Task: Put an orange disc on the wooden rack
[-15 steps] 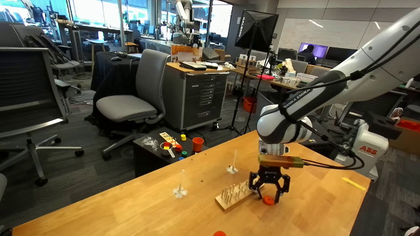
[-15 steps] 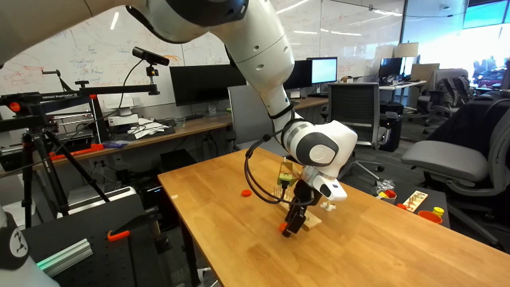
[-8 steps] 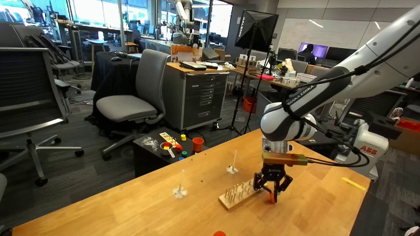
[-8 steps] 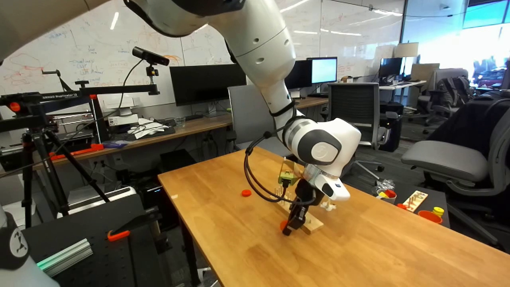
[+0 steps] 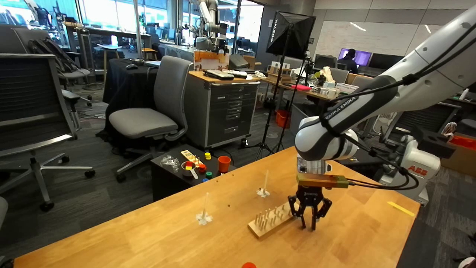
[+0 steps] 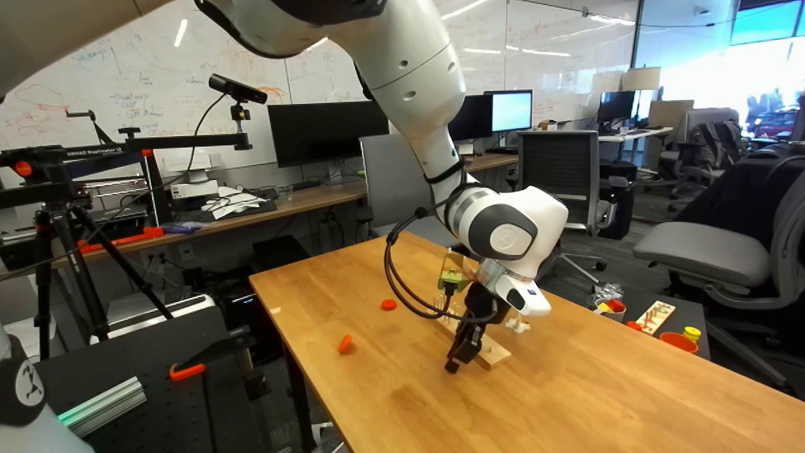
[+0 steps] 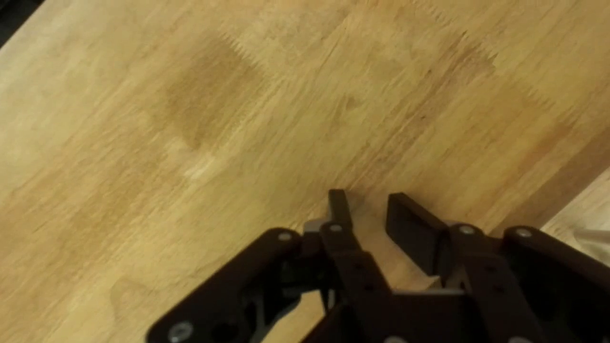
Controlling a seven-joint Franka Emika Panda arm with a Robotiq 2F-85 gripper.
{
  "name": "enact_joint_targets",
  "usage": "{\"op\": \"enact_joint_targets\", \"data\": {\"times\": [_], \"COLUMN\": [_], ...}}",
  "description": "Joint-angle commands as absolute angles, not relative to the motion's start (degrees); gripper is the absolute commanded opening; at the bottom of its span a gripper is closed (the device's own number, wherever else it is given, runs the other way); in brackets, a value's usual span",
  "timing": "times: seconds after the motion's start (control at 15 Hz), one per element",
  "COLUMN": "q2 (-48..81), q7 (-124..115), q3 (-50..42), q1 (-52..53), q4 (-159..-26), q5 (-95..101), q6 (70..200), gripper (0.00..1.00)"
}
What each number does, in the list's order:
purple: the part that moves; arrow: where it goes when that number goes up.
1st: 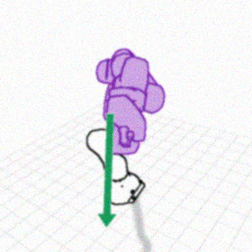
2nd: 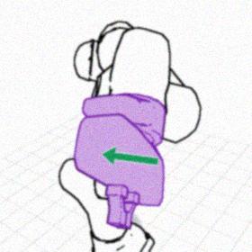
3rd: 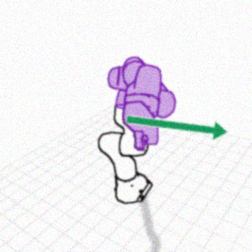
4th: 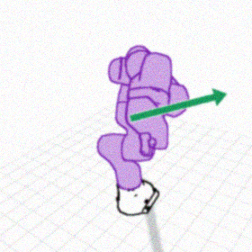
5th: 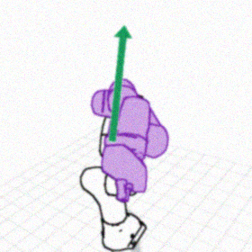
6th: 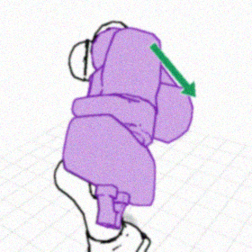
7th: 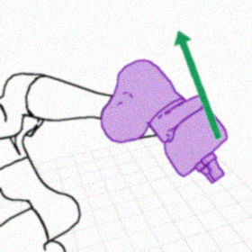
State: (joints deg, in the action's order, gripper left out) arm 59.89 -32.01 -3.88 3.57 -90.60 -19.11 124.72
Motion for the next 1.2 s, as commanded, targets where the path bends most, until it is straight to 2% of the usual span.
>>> {"op": "enact_joint_targets", "data": {"times": [0.0, 0.33, 0.73, 1.13], "q2": [60.03, 60.42, 60.59, 61.1], "q7": [-32.29, -32.08, -30.34, -31.62], "q3": [-3.15, -2.62, -0.28, -0.64], "q1": [3.54, 3.62, 4.11, 9.64], "q4": [-90.52, -90.07, -88.92, -87.33], "q5": [-19.02, -19.08, -19.02, -14.43], "q6": [124.95, 124.84, 123.14, 117.64], "gripper": [0.64, 1.0, 1.0, 1.0]}}
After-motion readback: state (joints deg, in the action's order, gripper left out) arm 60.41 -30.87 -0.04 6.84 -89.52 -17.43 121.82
